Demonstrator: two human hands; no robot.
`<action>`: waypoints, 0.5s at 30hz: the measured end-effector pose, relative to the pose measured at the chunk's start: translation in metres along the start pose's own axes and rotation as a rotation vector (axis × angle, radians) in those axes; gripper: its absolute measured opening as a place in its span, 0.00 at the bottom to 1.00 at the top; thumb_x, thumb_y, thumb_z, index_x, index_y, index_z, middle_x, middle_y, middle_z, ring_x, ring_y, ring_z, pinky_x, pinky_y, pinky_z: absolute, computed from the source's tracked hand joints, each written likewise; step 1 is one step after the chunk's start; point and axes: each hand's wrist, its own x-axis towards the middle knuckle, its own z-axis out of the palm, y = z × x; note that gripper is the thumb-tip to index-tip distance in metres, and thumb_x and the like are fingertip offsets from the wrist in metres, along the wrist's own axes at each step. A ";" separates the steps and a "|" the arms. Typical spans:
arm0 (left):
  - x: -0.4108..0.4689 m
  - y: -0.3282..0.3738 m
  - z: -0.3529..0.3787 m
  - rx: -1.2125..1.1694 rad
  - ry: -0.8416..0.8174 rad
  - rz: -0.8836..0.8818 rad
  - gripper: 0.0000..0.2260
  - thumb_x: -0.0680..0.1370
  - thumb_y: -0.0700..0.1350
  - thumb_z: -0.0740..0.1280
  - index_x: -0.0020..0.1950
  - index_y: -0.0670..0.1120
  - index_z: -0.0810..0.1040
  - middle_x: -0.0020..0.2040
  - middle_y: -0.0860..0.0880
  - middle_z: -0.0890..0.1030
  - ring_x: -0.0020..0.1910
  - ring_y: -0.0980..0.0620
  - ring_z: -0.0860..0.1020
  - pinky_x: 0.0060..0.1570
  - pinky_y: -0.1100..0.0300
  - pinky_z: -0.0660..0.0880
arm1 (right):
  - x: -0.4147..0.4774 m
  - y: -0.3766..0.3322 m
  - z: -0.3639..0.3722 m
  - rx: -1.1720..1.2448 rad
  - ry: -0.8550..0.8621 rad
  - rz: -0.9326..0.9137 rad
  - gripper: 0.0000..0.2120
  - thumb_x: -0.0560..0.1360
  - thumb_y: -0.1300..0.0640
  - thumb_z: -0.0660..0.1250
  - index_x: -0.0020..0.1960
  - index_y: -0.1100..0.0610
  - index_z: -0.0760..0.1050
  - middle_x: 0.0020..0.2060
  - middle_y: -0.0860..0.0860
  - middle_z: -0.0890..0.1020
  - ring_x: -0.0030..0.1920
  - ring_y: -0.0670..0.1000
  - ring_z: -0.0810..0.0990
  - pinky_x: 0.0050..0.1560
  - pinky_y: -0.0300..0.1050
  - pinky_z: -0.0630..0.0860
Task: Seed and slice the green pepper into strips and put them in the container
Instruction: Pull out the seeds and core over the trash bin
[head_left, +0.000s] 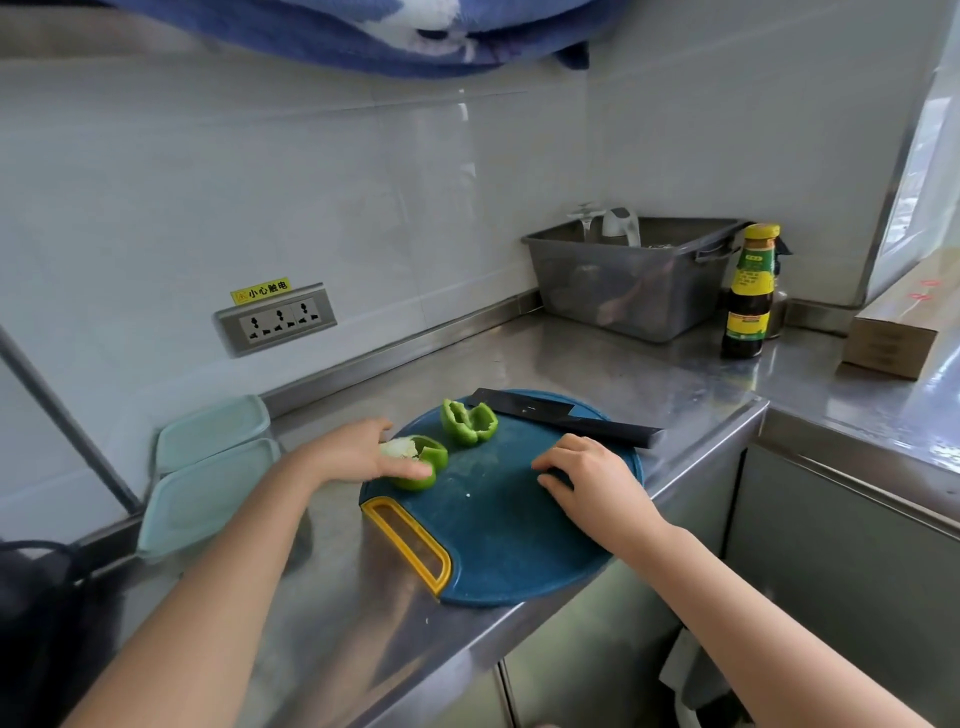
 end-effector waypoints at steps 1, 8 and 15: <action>-0.005 -0.003 0.004 0.001 0.012 0.006 0.49 0.59 0.68 0.72 0.72 0.45 0.64 0.69 0.47 0.71 0.64 0.49 0.72 0.63 0.55 0.69 | 0.002 -0.005 0.002 0.009 -0.027 -0.044 0.12 0.78 0.56 0.63 0.59 0.53 0.78 0.53 0.50 0.78 0.56 0.52 0.75 0.58 0.42 0.71; -0.019 -0.010 0.033 -0.222 0.233 0.051 0.34 0.66 0.55 0.76 0.66 0.47 0.67 0.55 0.51 0.74 0.50 0.55 0.73 0.38 0.67 0.67 | 0.009 -0.044 0.018 -0.067 -0.251 -0.313 0.21 0.79 0.63 0.55 0.70 0.54 0.68 0.62 0.53 0.72 0.62 0.53 0.69 0.63 0.47 0.69; -0.028 -0.014 0.040 -0.395 0.332 0.095 0.32 0.67 0.49 0.77 0.66 0.45 0.65 0.58 0.49 0.73 0.53 0.53 0.73 0.42 0.68 0.67 | 0.011 -0.047 0.014 -0.166 -0.331 -0.337 0.24 0.76 0.68 0.56 0.70 0.56 0.68 0.64 0.53 0.71 0.64 0.54 0.67 0.63 0.50 0.70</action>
